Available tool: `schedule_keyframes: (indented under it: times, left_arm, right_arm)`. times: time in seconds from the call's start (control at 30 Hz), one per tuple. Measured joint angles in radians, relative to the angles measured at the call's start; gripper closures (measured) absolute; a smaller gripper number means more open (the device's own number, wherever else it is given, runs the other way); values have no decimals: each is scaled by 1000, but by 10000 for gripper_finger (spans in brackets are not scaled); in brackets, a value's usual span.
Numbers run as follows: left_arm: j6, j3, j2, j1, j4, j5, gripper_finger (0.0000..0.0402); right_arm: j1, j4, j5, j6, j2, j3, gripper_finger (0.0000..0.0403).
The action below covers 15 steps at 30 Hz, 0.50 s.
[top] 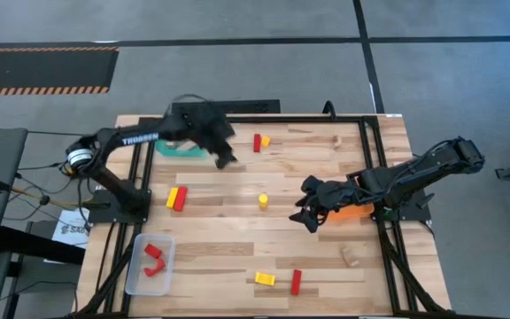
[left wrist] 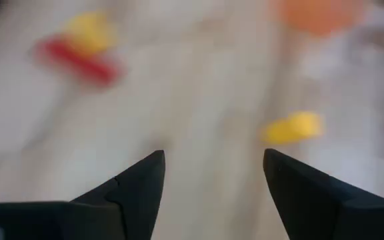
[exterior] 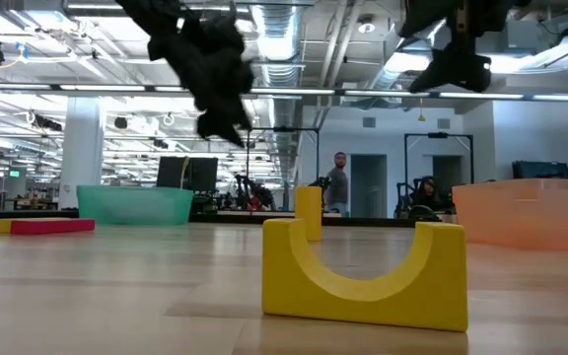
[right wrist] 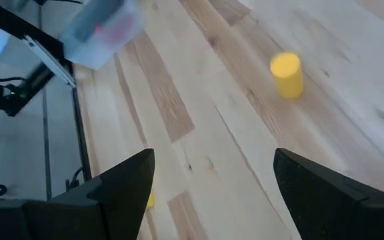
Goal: Sort & place blocks by color
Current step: Put the light brown block into the light blue bin
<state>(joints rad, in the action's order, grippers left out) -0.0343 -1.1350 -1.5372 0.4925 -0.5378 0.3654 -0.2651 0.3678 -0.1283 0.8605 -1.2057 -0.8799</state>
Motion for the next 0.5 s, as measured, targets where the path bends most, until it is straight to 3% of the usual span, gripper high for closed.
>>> schedule_keyframes:
  times: [0.13, 0.23, 0.33, 0.5]
  left_arm:
    - [83, 11, 0, -184, 86, -2, 172]
    - [161, 11, 0, -287, 73, -117, 180]
    - [182, 11, 9, -335, 1, -206, 187]
    - [161, 11, 10, -344, -51, -195, 200]
  right_arm:
    - [-30, 109, 58, 104, 0, 0, 76]
    - [-71, 203, 165, 266, 0, 0, 76]
    - [-158, 299, 283, 459, -3, 0, 76]
    - [-351, 396, 378, 778, -10, 0, 76]
